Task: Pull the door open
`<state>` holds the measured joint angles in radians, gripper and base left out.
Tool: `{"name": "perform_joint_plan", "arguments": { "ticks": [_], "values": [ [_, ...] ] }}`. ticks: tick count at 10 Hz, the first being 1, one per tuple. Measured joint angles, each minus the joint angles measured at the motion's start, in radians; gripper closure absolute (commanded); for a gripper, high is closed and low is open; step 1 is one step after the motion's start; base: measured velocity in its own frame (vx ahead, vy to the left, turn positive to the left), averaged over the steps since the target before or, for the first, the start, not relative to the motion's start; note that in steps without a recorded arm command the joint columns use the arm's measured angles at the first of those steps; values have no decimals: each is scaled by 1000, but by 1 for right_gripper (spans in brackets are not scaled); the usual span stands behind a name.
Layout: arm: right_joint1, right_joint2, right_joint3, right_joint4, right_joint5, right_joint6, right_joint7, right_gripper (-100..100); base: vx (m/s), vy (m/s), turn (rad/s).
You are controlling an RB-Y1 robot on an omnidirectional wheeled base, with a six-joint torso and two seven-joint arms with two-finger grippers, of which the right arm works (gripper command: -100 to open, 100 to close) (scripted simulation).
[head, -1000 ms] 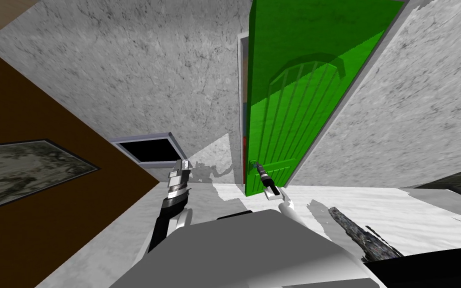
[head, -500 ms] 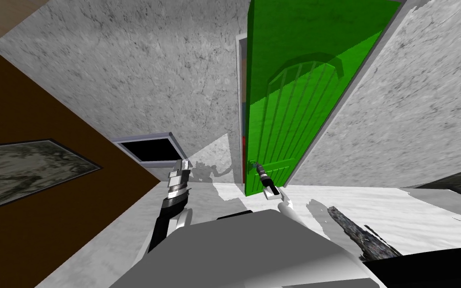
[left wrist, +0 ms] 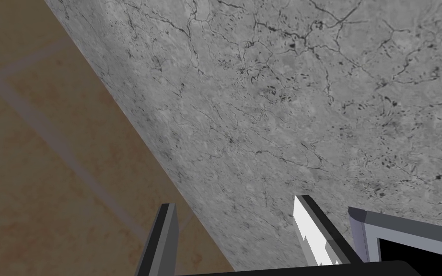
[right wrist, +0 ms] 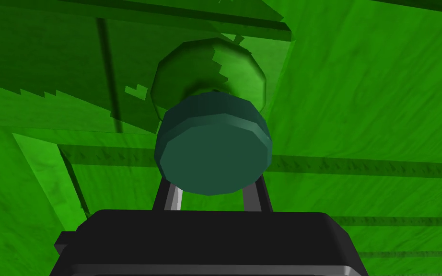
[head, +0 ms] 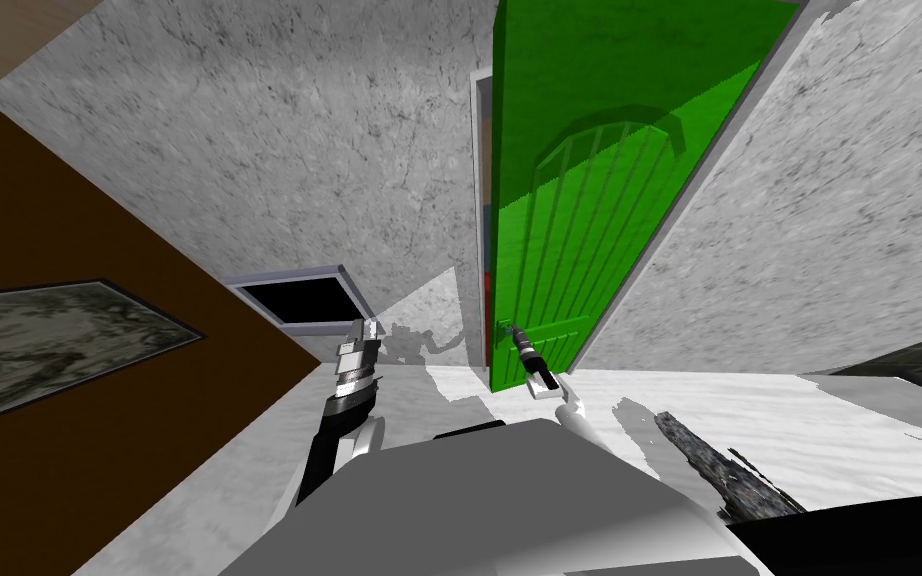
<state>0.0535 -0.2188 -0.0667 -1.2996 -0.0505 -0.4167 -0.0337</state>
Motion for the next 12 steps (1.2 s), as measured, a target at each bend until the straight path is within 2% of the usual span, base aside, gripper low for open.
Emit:
{"name": "perform_joint_plan", "arguments": {
  "ticks": [1,3,5,7,9,12],
  "values": [
    [3,0,0,-5,0,3,0,100,-7,-6,-19],
    [-11,-5,1,22,-1,-14,-4,100,-33,-24,32],
    [-14,-18,-3,38,-32,-11,-43,100,-82,-55,54],
    [-13,-24,4,33,-59,2,-82,100,-80,-30,67],
    [-17,-27,11,47,-87,-7,-122,100,-86,-33,88],
    [-19,-37,26,47,-141,1,-202,100,-89,-54,83]
  ]
}}
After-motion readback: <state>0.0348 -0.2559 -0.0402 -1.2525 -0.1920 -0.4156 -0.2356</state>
